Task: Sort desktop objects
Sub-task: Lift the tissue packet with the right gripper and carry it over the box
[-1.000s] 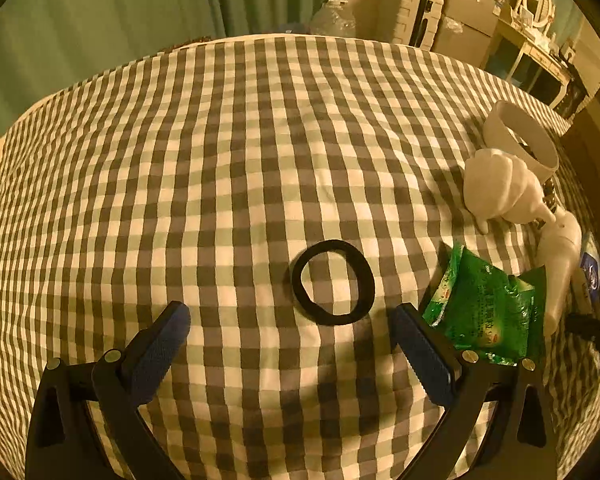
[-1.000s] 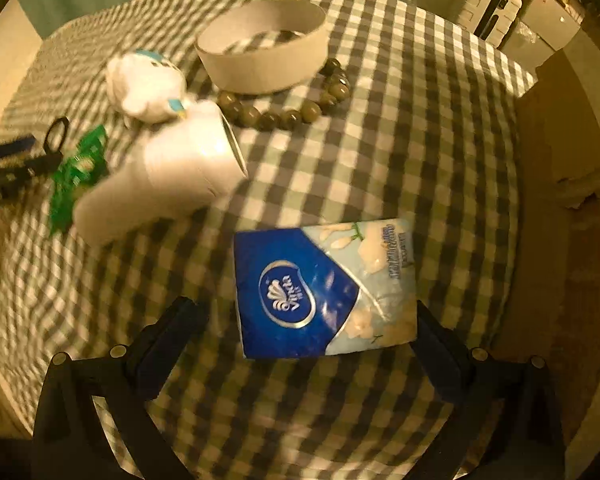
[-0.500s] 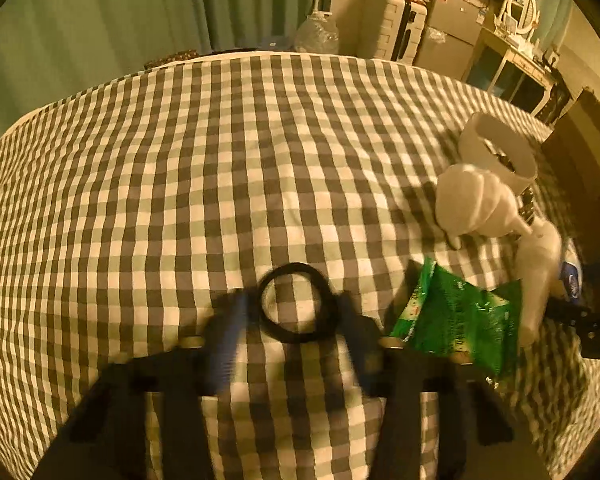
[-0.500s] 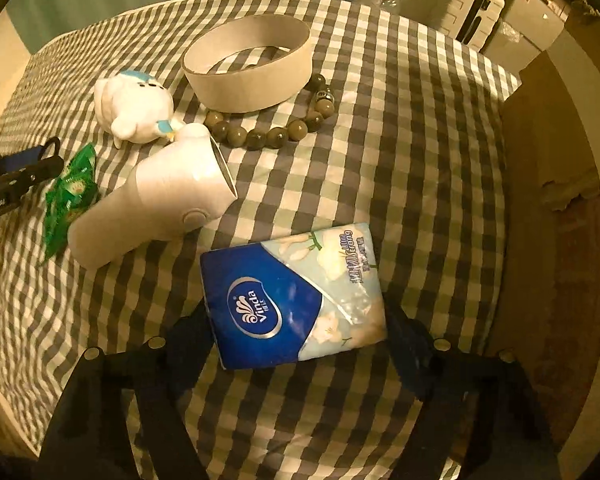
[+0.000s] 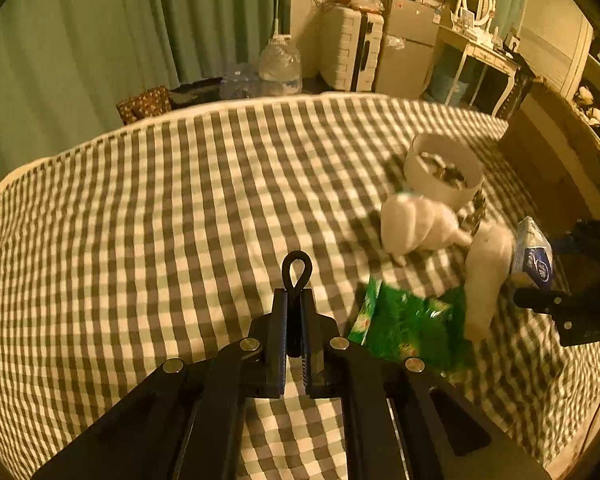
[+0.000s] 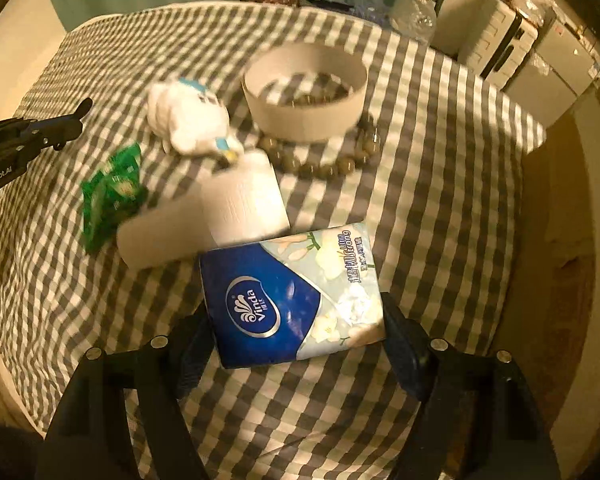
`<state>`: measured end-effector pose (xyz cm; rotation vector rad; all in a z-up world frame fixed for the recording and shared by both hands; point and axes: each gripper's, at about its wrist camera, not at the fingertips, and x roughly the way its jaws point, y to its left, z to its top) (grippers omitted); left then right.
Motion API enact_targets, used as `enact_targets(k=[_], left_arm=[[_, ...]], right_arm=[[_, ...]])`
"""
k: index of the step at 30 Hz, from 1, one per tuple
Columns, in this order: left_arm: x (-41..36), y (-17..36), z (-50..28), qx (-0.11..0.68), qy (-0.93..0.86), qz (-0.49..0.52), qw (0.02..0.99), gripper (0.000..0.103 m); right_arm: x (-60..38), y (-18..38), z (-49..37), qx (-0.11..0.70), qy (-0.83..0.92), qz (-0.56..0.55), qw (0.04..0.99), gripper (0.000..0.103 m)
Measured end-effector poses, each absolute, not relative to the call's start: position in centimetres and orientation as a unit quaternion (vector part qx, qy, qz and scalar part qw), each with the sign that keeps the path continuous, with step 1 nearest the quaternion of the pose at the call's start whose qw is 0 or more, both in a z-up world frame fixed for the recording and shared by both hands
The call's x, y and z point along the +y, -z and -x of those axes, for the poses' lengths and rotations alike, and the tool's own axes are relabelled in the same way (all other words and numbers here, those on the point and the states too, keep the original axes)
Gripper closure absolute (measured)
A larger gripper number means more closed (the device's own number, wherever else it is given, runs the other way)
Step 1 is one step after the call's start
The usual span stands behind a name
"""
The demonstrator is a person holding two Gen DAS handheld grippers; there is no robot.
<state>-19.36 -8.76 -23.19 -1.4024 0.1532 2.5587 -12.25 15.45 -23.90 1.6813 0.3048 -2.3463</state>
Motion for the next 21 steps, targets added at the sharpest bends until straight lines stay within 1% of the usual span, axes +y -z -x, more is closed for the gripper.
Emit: enact_targets(k=[2,6,10,16,21], left_arm=[[-9.3,23.0,18.4,0.048,-0.874,0.472,0.103,0.098],[-8.7,20.6,18.8,0.046,-0.884,0.454,0.098,0.098],[-8.9,18.5,17.9,0.037,-0.895,0.435,0.092,0.098],[-10.1,15.5,16.3,0.03,-0.912,0.403,0.067,0.098],[-11.6,12.3,15.9,0.008,-0.924,0.379,0.05,0.098]], right_arm=[[15.2,22.9,12.3,0.11,0.809,-0.565,0.12,0.028],[15.0,20.0,12.7,0.097,0.827,-0.542,0.113,0.028],[15.1,15.7,14.5,0.087,0.845,-0.516,0.105,0.028],[14.2,12.4,14.7,0.089,0.88,-0.459,0.083,0.028],[14.3,9.3,14.6,0.065,0.897,-0.429,0.083,0.028]])
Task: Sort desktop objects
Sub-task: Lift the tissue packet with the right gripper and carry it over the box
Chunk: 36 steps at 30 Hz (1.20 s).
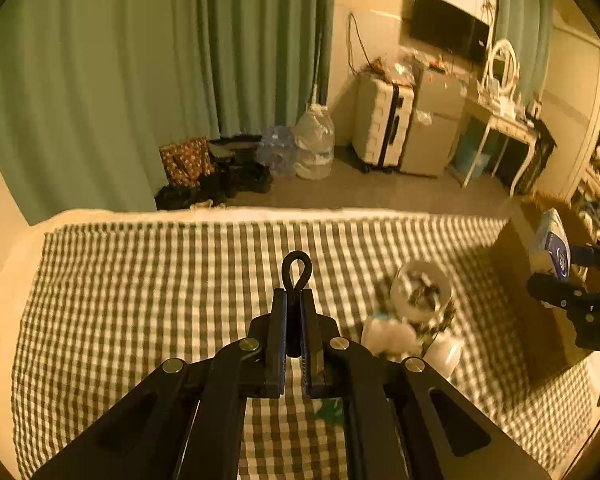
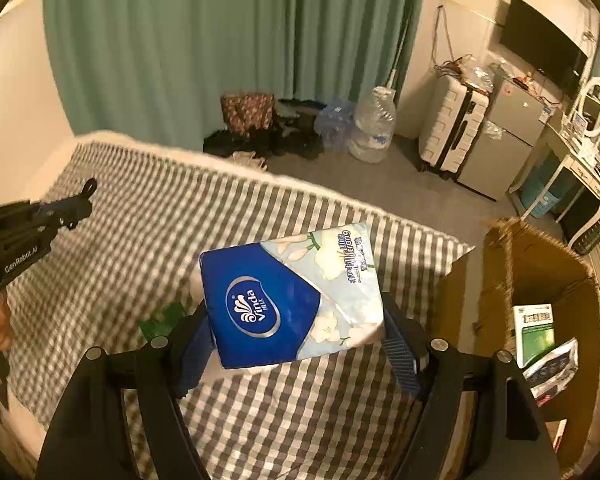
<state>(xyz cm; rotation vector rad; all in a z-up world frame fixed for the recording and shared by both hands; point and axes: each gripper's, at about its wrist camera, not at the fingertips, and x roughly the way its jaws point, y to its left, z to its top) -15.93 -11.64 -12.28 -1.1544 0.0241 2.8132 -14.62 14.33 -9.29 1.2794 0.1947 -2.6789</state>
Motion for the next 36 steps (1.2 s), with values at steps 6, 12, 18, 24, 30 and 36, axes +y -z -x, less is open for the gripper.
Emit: enact_targets(k=[6,12,18,24,30,36], left_arm=[[-12.8,8.6,15.8,-0.007,-0.935,0.353,0.038,0.098],[-12.1,5.9,14.8,-0.016,-0.939,0.342,0.043,0.098],[-9.9,3.3,14.3,-0.026,-0.944,0.323,0.053,0.098],[-7.1,2.7,14.2,-0.012,-0.945,0.319,0.066,0.098],[-4.4,1.8,15.0,-0.006,-0.946,0.312,0.089,0.098],[0.3,1.8,15.1,0.0,-0.941,0.313,0.128,0.098]], right_arm=[[14.7,4.2,13.4,0.053,0.921,-0.376,0.082,0.028],[15.8,0.7,12.9,0.023,0.934,-0.351,0.068,0.028],[16.4,-0.9,12.0,0.018,0.938,-0.341,0.06,0.028],[18.2,-1.7,11.1,0.022,0.941,-0.335,0.048,0.028],[22.1,-2.2,10.4,0.011,0.944,-0.33,0.025,0.028],[27.1,-1.7,10.2,-0.015,0.941,-0.338,-0.014,0.028]])
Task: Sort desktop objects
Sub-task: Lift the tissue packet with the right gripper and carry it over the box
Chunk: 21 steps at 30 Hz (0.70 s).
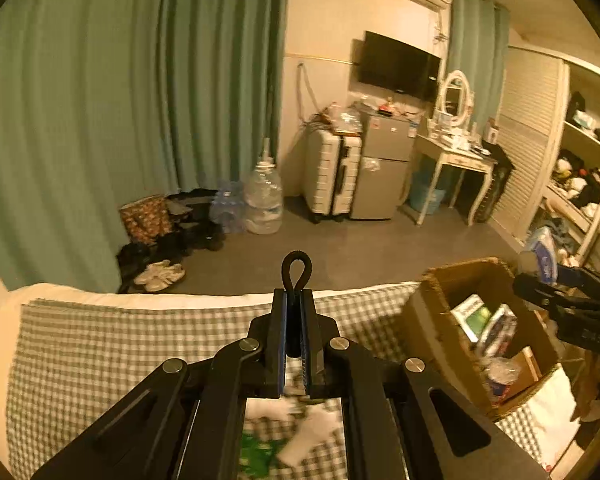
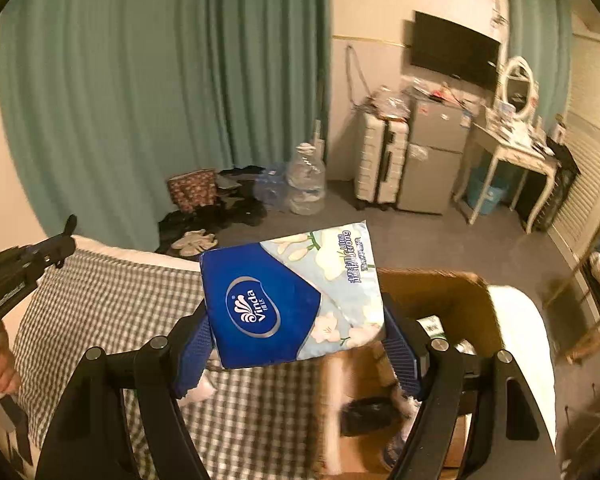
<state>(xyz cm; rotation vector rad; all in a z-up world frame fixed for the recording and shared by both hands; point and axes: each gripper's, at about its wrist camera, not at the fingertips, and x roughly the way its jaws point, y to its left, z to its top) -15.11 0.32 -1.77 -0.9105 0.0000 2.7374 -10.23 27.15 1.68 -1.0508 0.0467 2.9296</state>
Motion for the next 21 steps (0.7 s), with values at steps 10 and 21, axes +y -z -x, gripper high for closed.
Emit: enact_targets(k=[10,21], left_arm=[[10.1,0.4,15.4,0.013,-0.93,0.306,0.202,0.098],[19.9,0.6,15.6,0.029,-0.912,0.308,0.27,0.098]], right_arm=[[34.0,-1.7,9.1,0.032,-0.937,0.34,0.073,0.028],[39.7,-1.2,7.7,0.069,-0.934,0.338,0.094,0.028]])
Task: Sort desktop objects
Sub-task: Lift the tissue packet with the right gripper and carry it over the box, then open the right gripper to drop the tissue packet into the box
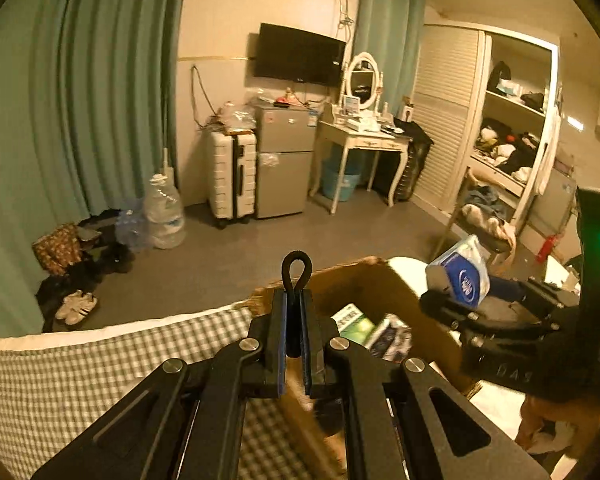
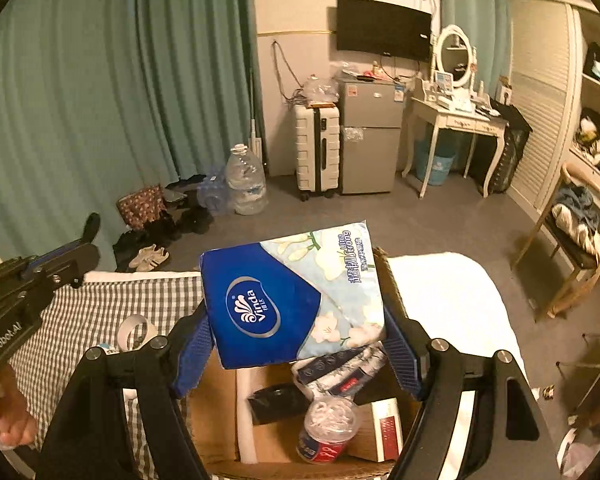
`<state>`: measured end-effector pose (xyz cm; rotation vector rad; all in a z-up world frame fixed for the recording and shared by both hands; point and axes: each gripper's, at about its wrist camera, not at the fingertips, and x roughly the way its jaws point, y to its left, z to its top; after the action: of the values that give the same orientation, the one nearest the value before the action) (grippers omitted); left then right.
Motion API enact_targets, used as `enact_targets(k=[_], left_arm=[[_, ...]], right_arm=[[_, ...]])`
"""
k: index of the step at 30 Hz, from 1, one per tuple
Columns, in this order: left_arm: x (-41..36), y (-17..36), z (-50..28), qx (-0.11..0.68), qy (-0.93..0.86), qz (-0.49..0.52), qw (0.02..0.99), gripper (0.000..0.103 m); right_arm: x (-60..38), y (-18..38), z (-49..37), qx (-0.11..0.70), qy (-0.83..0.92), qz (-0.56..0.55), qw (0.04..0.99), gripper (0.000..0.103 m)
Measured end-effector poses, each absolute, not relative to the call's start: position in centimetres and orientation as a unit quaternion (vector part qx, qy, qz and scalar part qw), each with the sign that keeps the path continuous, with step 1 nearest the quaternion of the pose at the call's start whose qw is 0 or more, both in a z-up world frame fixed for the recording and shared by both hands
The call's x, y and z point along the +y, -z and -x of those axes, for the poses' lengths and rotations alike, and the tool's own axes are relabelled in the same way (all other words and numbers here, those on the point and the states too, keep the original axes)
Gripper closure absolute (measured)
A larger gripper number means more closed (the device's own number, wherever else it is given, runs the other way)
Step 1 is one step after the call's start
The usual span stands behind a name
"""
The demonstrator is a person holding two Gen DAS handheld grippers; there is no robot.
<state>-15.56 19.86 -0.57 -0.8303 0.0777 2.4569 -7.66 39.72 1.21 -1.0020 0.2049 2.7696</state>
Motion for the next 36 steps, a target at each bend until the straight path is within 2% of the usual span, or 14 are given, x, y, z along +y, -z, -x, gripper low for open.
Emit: enact_targets(k=[6,14,21,23,24,25,26,27,28,29,32,36], left_arm=[[23.1,2.8,16.2,0.038,-0.897,0.329,0.293,0.098],[26.6,8.3,14.6,0.107,-0.868,0.361,0.324,0.098],[27.7,10.6,15.2,0.094,-0.854,0.39,0.33,0.097],[28.0,10.8,15.3,0.094,-0.852,0.394,0.332,0.094],[28.1,10.9,15.4,0.096,-0.851,0.396,0.33,0.092],[28.2,11.0,15.6,0.1,-0.852,0.401,0.323,0.084],[28.3,11.2,15.9,0.105,-0.848,0.407,0.321,0.071],[28.2,11.1,16.2,0.108,-0.847,0.41,0.321,0.065],[28.1,11.1,16.4,0.107,-0.849,0.408,0.318,0.05],[27.8,10.8,16.5,0.099,-0.854,0.402,0.314,0.04],[26.8,9.6,17.1,0.065,-0.863,0.393,0.311,0.032],[26.7,8.4,17.1,0.064,-0.868,0.382,0.31,0.029]], right_arm=[[41.4,0.6,7.5,0.058,-0.928,0.352,0.109,0.028],[43.2,4.5,7.1,0.052,-0.913,0.392,0.105,0.028],[43.8,8.0,7.5,0.049,-0.893,0.433,0.113,0.028],[43.4,8.8,7.5,0.033,-0.891,0.44,0.11,0.028],[43.2,9.1,7.4,0.027,-0.89,0.443,0.108,0.028],[43.3,9.5,7.4,0.026,-0.889,0.446,0.103,0.028],[43.5,9.9,7.3,0.029,-0.887,0.449,0.106,0.027],[43.8,10.1,7.2,0.033,-0.885,0.451,0.109,0.027],[44.3,10.3,7.0,0.042,-0.884,0.452,0.113,0.026],[44.6,10.4,6.8,0.051,-0.884,0.451,0.112,0.026],[44.6,10.4,6.4,0.061,-0.887,0.448,0.098,0.026],[43.2,10.2,6.5,0.047,-0.89,0.446,0.08,0.026]])
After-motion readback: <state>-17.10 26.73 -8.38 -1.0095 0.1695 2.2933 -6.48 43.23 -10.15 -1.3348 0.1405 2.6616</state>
